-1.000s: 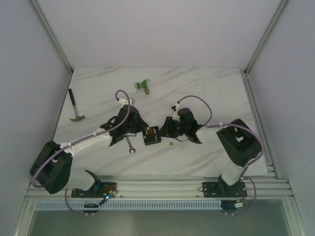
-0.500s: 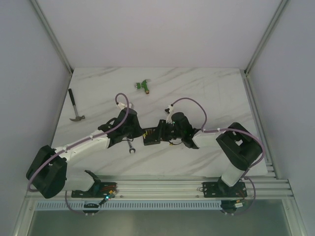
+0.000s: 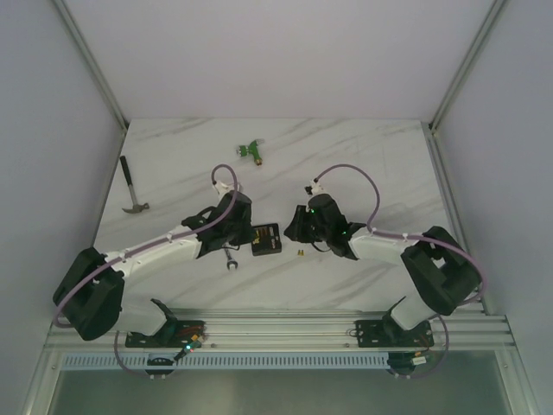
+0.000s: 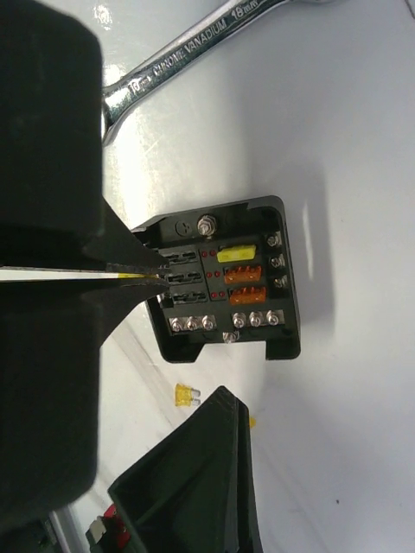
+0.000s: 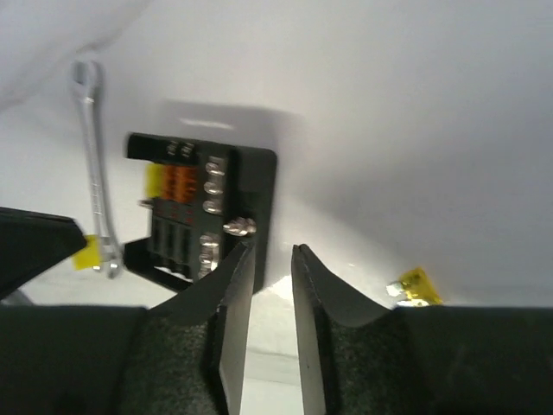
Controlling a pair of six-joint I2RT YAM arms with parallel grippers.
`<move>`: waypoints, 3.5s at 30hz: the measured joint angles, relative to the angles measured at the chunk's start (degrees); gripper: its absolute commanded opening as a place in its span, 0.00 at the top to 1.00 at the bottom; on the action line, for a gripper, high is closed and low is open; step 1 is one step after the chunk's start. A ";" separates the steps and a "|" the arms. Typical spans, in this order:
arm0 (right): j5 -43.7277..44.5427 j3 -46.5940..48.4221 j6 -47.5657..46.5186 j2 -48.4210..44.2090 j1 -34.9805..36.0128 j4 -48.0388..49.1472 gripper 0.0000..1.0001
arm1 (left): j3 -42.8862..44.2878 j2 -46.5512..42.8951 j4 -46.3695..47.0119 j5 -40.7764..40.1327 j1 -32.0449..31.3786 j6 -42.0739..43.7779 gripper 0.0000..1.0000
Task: Snap on the fuse box
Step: Install the fuse at the fuse box base.
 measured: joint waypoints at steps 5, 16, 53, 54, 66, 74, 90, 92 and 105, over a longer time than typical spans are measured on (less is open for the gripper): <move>1.66 0.04 -1.70 3.37 0.24 -1.97 0.77 | 0.11 1.60 -1.20 -1.36 -0.72 -0.83 1.00; -0.87 0.09 -2.71 4.92 2.45 -1.64 0.78 | 2.75 6.60 -4.35 -4.57 -2.40 -2.10 1.00; 13.20 -15.89 -3.23 -9.51 4.92 15.23 0.00 | 14.97 13.16 -20.17 -14.58 -7.34 7.67 1.00; 14.25 -16.48 -3.37 -10.51 4.92 15.45 0.00 | 15.02 13.40 -20.31 -14.58 -7.34 7.82 1.00; 20.06 -18.75 -3.56 -14.36 4.92 16.65 0.00 | 16.33 15.43 -20.63 -14.95 -7.93 8.04 1.00; 20.39 -18.88 -3.56 -14.36 4.92 16.76 0.00 | 16.61 17.38 -20.39 -15.23 -8.00 8.13 1.00; 20.33 -18.91 -3.56 -14.34 4.92 17.00 0.00 | 16.85 17.70 -19.96 -16.26 -8.09 8.94 1.00; 20.31 -18.91 -3.56 -14.32 4.92 17.00 0.00 | 16.87 17.70 -19.93 -16.48 -8.09 9.07 1.00; 20.09 -18.91 -3.56 -14.16 4.92 17.00 0.00 | 16.94 17.70 -18.53 -17.07 -8.09 10.16 1.00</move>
